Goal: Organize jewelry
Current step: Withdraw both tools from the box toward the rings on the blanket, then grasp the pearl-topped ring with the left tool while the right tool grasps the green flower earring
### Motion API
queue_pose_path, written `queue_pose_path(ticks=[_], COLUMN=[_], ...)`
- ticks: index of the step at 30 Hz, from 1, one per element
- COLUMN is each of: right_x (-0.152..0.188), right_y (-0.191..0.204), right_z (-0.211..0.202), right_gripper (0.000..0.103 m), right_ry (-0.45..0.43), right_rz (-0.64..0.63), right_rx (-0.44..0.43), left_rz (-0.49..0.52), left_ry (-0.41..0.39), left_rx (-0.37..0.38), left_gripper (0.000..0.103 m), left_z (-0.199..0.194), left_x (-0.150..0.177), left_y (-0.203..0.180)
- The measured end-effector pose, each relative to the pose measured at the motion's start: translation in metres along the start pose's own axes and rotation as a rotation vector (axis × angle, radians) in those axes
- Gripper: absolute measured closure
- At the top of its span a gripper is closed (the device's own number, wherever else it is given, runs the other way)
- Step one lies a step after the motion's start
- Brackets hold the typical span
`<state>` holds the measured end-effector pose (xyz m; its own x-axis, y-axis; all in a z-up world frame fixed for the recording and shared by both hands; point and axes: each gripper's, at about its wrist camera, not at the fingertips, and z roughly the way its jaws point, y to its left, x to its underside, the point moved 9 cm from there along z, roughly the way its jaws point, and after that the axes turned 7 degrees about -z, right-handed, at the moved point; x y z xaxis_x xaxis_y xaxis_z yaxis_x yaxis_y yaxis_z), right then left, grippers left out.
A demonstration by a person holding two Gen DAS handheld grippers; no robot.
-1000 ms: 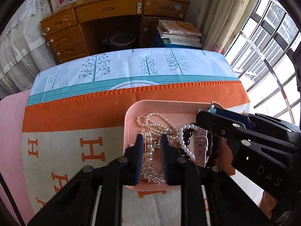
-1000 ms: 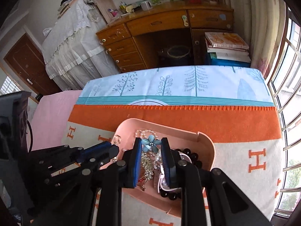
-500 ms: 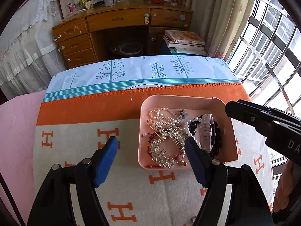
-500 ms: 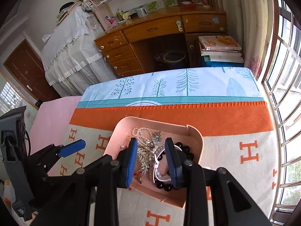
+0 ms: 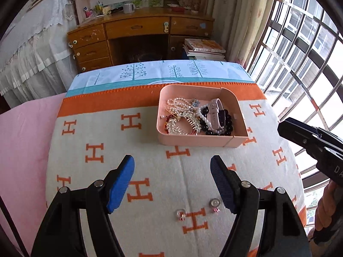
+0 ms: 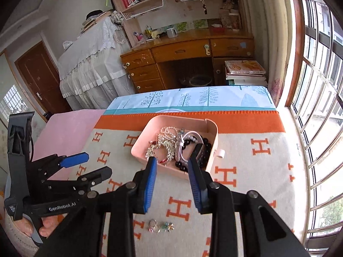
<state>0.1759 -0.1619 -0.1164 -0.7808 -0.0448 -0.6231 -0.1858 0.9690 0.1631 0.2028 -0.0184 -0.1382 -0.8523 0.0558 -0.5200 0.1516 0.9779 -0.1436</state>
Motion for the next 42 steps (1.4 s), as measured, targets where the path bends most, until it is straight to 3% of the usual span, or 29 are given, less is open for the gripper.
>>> queue_pose_path(ticks=[5,11,17,23,30,33,42], right_x=[0.039,0.084,0.11,0.124,0.128,0.131,0.127], right_y=[-0.001,0.006,0.022,0.034,0.04,0.039,0.009], right_z=[-0.003,0.017,0.032,0.051,0.072,0.077,0.07], right_gripper=[0.073,0.073,0.073,0.073,0.073,0.081,0.085], right_ry=[0.015,0.063,0.068,0.097,0.128,0.144,0.113], right_rz=[-0.001,-0.052,-0.139,-0.22,-0.241,-0.245,-0.103], right_rx=[-0.018,-0.032,-0.029,-0.015,-0.011,-0.002,-0.023], left_rz=[0.0,0.033,0.027,0.008,0.001,0.005,0.042], left_ry=[-0.002,-0.022,-0.019,0.005,0.008,0.013,0.021], left_rx=[0.012,-0.029,-0.052,-0.048,-0.017,-0.007,0.029], left_gripper=[0.031,0.031,0.031,0.031,0.031,0.031,0.031], left_z=[-0.003,0.008,0.025,0.038,0.043,0.045,0.052], left_x=[0.034,0.069,0.097,0.115,0.111,0.111,0.11], left_y=[-0.005,-0.012,-0.01,-0.004,-0.004,-0.006,-0.021])
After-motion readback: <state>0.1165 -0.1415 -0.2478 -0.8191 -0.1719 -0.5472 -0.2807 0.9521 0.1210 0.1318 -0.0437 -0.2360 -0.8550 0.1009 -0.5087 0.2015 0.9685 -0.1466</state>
